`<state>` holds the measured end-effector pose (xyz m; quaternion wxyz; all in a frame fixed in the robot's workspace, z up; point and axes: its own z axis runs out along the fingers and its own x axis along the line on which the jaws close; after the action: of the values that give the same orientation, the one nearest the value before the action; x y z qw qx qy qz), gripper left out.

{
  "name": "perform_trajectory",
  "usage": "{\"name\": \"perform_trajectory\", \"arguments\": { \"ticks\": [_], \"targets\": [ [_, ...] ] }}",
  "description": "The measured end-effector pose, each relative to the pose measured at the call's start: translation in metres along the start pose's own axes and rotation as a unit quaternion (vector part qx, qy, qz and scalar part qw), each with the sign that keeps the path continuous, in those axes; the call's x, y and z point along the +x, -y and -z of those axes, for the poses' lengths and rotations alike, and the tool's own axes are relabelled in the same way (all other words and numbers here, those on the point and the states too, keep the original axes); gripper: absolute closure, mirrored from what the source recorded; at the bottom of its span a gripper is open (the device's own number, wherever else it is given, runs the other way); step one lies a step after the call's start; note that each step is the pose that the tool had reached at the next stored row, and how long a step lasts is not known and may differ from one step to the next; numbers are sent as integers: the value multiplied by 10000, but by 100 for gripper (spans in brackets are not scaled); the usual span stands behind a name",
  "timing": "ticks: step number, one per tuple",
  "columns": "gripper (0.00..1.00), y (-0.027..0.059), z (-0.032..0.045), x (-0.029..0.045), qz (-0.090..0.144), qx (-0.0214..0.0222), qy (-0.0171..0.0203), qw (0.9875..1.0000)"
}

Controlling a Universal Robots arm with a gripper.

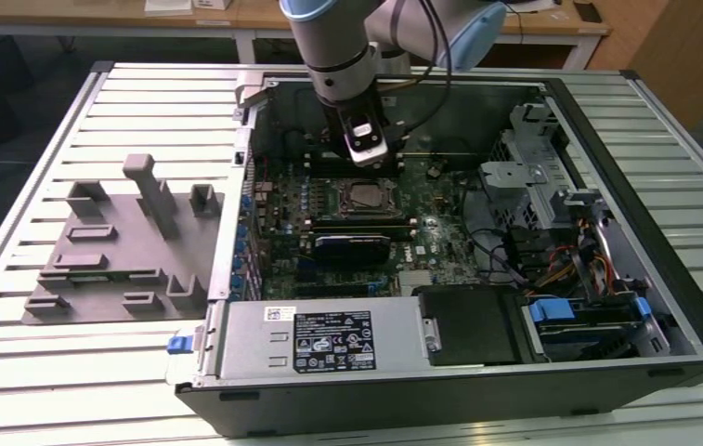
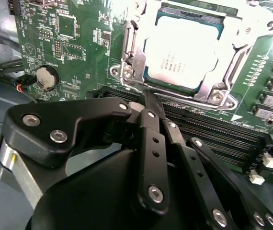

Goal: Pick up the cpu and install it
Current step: 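Install the first cpu locking lever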

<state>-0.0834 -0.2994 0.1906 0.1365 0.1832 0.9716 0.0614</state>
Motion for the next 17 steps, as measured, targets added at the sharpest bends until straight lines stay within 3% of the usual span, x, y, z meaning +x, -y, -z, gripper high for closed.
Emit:
{"name": "perform_trajectory", "arguments": {
  "ticks": [11, 17],
  "targets": [
    [89, 38, -4, -45, -7, -14, -6, 10000],
    [89, 71, -2, -58, -46, -137, -52, 9999]
  ]
}}
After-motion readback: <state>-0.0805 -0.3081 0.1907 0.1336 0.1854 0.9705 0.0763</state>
